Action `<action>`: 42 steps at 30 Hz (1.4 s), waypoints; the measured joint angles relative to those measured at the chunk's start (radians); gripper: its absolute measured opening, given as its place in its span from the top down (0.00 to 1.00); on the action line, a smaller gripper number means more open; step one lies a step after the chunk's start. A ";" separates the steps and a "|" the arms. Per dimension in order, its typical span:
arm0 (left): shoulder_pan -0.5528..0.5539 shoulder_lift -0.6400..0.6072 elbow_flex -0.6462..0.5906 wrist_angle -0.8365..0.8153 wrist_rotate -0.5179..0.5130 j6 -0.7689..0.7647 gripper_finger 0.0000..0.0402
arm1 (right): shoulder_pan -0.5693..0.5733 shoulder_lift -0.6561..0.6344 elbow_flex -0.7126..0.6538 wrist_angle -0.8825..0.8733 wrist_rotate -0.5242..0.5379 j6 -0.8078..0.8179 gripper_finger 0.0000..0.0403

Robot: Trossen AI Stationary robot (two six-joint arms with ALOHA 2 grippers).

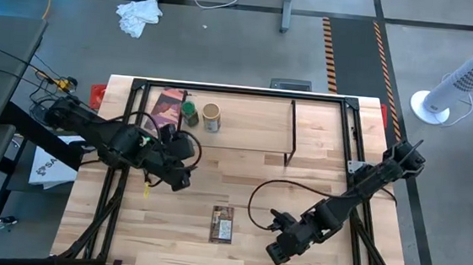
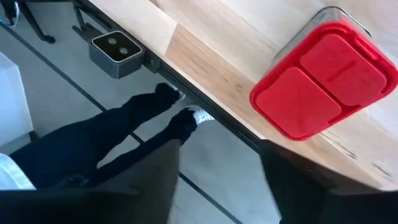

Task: Shelf spices
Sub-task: Put the red seasoning can on the shelf

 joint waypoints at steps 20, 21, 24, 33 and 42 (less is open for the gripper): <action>0.058 -0.002 0.000 0.009 -0.018 -0.035 0.23 | 0.069 0.074 0.000 0.019 0.099 -0.135 1.00; 0.058 -0.002 0.000 0.011 -0.018 -0.035 0.23 | 0.068 0.079 0.000 0.012 0.092 -0.137 1.00; 0.058 -0.002 0.000 0.012 -0.018 -0.049 0.23 | 0.068 0.092 0.000 -0.033 0.088 -0.143 1.00; 0.059 -0.002 0.000 0.016 -0.020 -0.059 0.23 | 0.034 0.096 0.000 -0.234 0.117 -0.165 1.00; 0.058 -0.002 0.000 0.015 -0.019 -0.061 0.23 | -0.001 0.052 0.000 -0.318 0.125 -0.179 1.00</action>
